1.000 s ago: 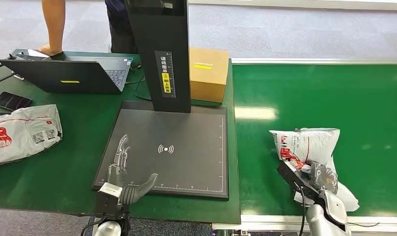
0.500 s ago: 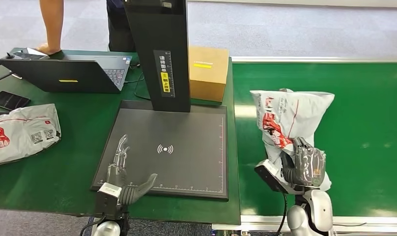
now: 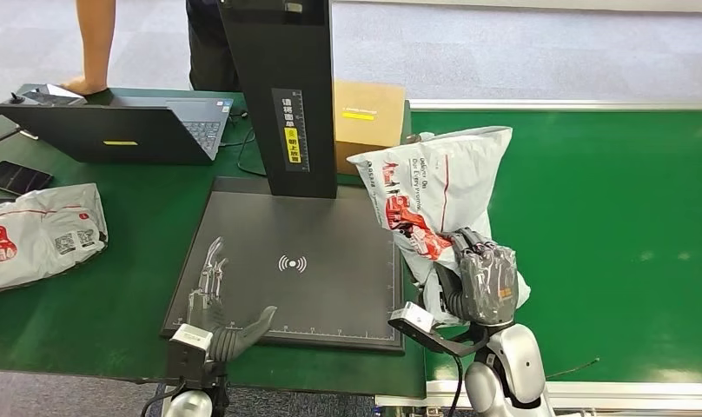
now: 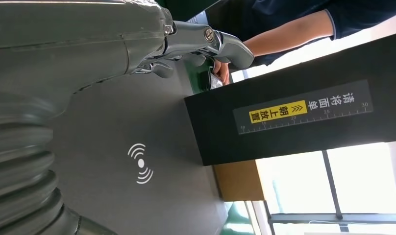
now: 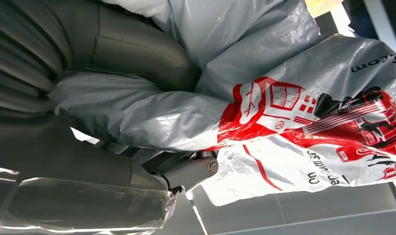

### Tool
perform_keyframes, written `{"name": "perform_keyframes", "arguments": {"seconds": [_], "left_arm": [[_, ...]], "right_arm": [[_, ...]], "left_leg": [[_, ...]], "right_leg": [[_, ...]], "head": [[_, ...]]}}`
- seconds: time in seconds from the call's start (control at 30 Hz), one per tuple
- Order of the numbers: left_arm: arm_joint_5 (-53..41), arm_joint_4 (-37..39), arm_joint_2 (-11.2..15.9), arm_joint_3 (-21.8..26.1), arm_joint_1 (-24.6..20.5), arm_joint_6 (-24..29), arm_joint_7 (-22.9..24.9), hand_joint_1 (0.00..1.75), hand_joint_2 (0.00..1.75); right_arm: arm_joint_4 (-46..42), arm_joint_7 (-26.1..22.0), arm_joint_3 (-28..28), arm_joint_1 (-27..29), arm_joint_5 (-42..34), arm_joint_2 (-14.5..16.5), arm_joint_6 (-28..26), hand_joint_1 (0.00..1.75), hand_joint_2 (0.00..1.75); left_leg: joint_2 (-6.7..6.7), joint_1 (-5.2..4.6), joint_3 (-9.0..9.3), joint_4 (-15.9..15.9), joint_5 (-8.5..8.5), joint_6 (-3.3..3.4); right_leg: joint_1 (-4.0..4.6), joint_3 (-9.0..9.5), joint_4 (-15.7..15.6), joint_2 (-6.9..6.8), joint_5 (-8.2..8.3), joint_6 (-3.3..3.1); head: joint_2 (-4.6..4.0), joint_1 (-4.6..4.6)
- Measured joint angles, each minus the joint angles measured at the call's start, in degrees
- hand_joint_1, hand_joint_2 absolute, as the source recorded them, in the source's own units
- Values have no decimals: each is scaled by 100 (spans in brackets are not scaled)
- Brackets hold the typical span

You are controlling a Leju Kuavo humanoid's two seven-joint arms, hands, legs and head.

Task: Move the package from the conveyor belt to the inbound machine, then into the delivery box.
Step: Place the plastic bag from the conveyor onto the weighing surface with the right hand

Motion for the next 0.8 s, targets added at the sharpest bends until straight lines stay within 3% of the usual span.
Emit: {"name": "perform_keyframes", "arguments": {"seconds": [0.27, 0.43, 0.63, 0.8], "left_arm": [[127, 62, 3, -14, -40, 139, -95, 0, 175], [244, 112, 19, -121, -75, 316, -107, 0, 175], [227, 151, 22, -179, -91, 394, -107, 0, 175], [180, 150, 22, -188, -81, 463, -108, 0, 175]], "right_arm": [[198, -213, 865, -250, -189, -39, 602, 171, 175], [824, -312, 1727, -747, -556, -63, 977, 166, 175], [1687, -675, 2360, -1276, -1174, -84, 1223, 167, 175], [2348, -728, 2682, -1568, -1403, -90, 1294, 147, 175]], "left_leg": [[1, 2, -3, 0, 2, -3], [0, 2, -5, -1, 6, -6], [-1, 1, -6, 0, 6, -7], [-1, 1, -11, 0, 6, -6]], "right_leg": [[2, -4, 5, 2, 0, -2], [2, -8, 8, -1, 2, -4], [1, -8, 9, -1, 2, -4], [1, -10, 9, -1, 2, -4]], "head": [[0, -2], [0, -1], [0, -1], [0, -1]]}}
